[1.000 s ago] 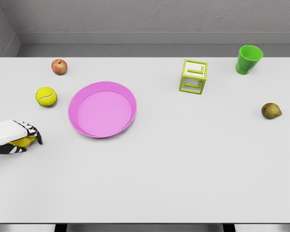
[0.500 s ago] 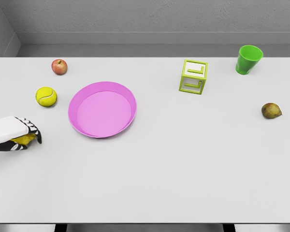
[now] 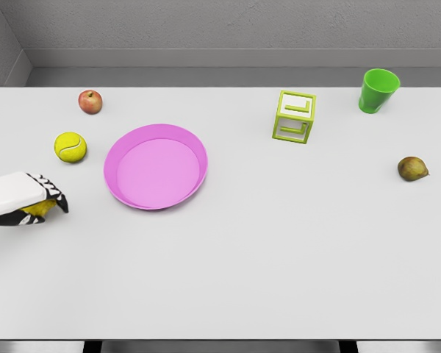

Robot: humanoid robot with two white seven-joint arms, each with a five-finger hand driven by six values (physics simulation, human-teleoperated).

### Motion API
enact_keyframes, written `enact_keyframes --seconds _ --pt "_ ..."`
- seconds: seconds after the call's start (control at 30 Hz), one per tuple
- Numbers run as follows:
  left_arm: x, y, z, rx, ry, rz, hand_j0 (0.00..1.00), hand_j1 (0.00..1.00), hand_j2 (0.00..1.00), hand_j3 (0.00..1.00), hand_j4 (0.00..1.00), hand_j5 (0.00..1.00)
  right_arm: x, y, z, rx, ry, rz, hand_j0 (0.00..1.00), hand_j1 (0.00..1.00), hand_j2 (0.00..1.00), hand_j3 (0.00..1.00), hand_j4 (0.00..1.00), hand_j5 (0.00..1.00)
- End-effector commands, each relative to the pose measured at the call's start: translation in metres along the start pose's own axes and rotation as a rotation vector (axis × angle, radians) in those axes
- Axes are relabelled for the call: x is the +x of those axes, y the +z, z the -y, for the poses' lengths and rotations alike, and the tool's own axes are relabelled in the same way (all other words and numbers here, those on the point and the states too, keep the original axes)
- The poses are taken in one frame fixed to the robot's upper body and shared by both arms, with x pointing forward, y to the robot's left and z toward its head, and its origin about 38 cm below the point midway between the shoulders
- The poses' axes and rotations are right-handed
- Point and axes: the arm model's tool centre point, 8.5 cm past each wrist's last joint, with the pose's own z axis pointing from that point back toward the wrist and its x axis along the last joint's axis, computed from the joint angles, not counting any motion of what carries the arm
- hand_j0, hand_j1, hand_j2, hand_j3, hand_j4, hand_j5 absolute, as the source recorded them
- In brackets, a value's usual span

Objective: Put the lemon on the plate with left arm

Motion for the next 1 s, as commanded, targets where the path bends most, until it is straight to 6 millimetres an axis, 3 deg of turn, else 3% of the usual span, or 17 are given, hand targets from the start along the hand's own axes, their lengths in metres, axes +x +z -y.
enact_keyframes --seconds 0.0,0.07,0.5,0.97 --pt "0.0003 0.0000 -0.0003 0.002 0.004 0.001 0.72 0.72 0.72 0.72 0.72 0.72 0.0000 0.0000 0.0000 0.000 0.000 0.001 1.00 1.00 1.00 1.00 1.00 1.00" --pt "-0.0004 0.0004 0.0006 -0.002 0.003 -0.002 0.78 0.78 0.78 0.78 0.78 0.78 0.0000 0.0000 0.0000 0.000 0.000 0.001 1.00 1.00 1.00 1.00 1.00 1.00" --pt "-0.0051 0.0042 0.0026 -0.021 0.002 -0.017 0.94 0.94 0.94 0.94 0.94 0.94 0.0000 0.0000 0.0000 0.000 0.000 0.001 1.00 1.00 1.00 1.00 1.00 1.00" --pt "-0.0023 -0.0028 0.0006 0.000 0.007 -0.005 0.96 0.96 0.96 0.96 0.96 0.96 0.0000 0.0000 0.0000 0.000 0.000 0.001 1.00 1.00 1.00 1.00 1.00 1.00"
